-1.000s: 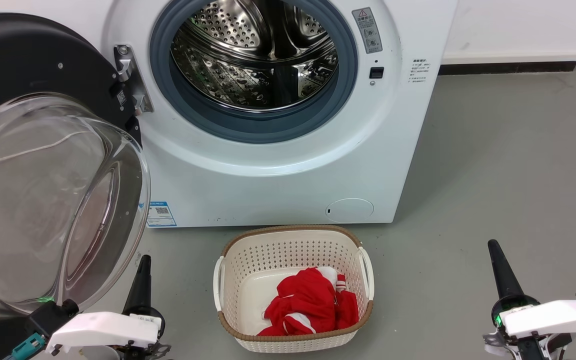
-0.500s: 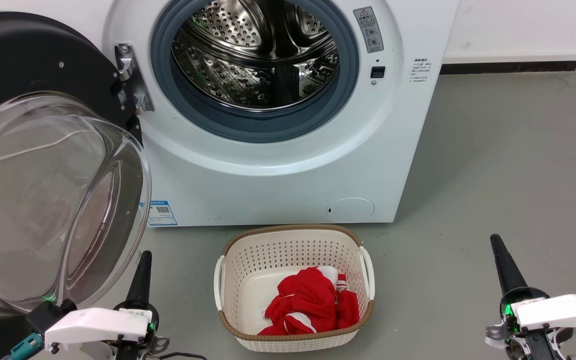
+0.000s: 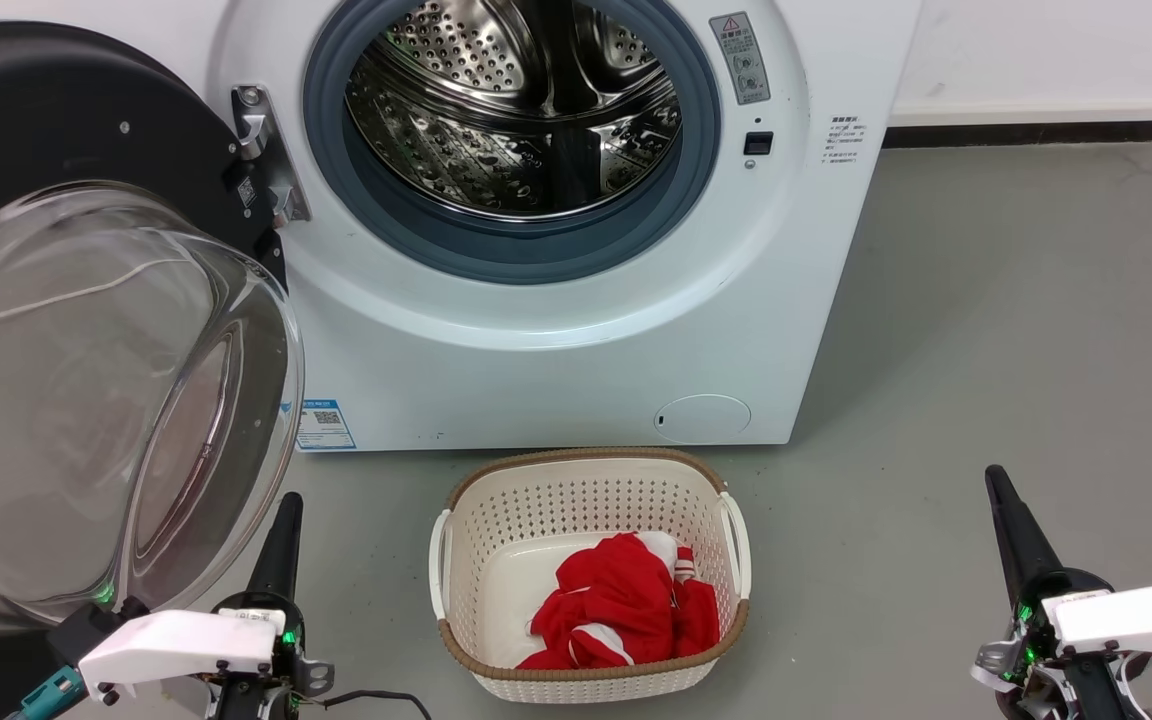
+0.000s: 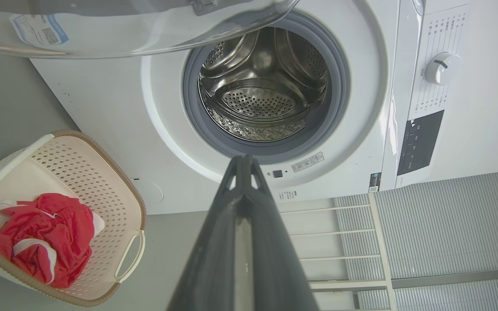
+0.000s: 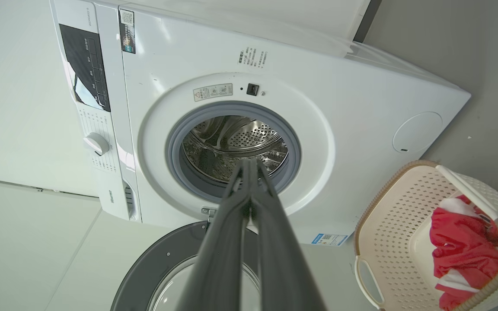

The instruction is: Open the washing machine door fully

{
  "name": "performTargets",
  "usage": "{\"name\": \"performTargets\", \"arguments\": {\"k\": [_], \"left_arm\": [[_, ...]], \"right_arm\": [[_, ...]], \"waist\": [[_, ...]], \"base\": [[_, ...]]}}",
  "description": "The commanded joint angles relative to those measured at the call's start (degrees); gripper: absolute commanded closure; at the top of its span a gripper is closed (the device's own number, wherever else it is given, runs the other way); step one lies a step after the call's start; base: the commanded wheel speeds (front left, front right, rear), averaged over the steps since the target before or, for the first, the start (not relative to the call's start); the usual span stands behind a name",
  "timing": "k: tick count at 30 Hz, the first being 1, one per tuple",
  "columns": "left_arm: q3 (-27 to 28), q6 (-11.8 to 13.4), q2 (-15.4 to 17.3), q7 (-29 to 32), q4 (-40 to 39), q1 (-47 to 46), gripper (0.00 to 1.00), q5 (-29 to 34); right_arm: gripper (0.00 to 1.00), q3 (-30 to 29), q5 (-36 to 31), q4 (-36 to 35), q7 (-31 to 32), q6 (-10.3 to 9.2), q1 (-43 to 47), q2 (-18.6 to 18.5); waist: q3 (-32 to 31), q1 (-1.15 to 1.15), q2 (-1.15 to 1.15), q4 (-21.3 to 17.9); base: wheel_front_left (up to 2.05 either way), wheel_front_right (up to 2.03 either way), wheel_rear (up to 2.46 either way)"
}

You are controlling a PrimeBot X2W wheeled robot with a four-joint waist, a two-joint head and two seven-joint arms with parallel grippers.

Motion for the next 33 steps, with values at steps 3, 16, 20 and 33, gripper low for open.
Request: {"name": "performTargets", "arguments": {"k": [3, 16, 20, 33], "left_arm": [[0.24, -0.4, 0.03, 0.51, 0.11, -1.38, 1.0, -2.06], [0.85, -0.87, 0.0, 2.06, 1.0, -2.04, 1.0, -8.21], [1.02, -1.0, -0.01, 2.48, 1.25, -2.33, 1.0, -9.91], [1.41, -1.28, -0.04, 3.44, 1.8, -2.65, 1.0, -13.92]], "right_arm": [[1.0, -0.29, 2.11, 0.07, 0.53, 0.0, -1.54, -0.1], [1.0, -1.03, 7.89, 0.87, 2.0, -0.01, -2.14, 0.08], [1.0, -1.24, 9.48, 1.1, 2.34, -0.01, -2.39, 0.14], [1.0, -1.81, 13.17, 1.63, 3.4, -0.01, -2.73, 0.35]], "waist": [[0.02, 0.0, 0.0, 0.03], [0.11, 0.0, 0.0, 0.16], [0.14, 0.0, 0.0, 0.2], [0.21, 0.0, 0.0, 0.3]], "base": [[0.0, 0.0, 0.0], [0.0, 0.0, 0.0], [0.0, 0.0, 0.0], [0.0, 0.0, 0.0]]}}
